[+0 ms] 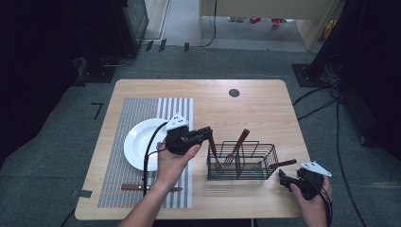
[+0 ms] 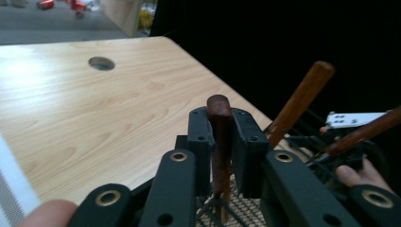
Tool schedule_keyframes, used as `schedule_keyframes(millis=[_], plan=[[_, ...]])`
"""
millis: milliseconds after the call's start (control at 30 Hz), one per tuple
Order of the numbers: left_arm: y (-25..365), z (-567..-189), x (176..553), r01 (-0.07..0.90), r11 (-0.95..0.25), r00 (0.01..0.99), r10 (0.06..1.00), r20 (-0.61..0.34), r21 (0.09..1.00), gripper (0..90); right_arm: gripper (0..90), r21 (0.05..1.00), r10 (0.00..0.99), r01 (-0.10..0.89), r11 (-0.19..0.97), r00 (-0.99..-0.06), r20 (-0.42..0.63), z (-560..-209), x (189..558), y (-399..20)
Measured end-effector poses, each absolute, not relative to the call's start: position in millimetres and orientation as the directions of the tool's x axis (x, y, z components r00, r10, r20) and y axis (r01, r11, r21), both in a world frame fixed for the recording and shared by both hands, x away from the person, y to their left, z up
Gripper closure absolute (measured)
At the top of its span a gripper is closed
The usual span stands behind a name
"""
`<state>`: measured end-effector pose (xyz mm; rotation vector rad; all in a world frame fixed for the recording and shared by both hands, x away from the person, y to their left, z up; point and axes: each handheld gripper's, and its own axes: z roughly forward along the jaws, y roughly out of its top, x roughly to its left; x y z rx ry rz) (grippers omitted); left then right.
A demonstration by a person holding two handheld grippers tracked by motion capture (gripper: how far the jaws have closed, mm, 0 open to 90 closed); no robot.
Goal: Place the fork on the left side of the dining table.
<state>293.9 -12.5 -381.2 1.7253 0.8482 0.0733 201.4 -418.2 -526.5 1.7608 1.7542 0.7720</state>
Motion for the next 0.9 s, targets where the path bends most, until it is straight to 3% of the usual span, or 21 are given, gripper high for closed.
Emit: schedule_keyframes(millis=[400,900], plan=[[-11,-354,277,0.416,-0.046,0.788,0.516,-0.335,0.908,82.6,4.2,0.718,1.0,0.696,-0.015,-0.007,0.028,-526,201,-418],[25,-307,273,0.308,0.178,0.799,0.486,-0.355,0.935,82.6,4.2,0.718,1.0,0.696,-0.016,-0.007,0.028,-526,201,-418]])
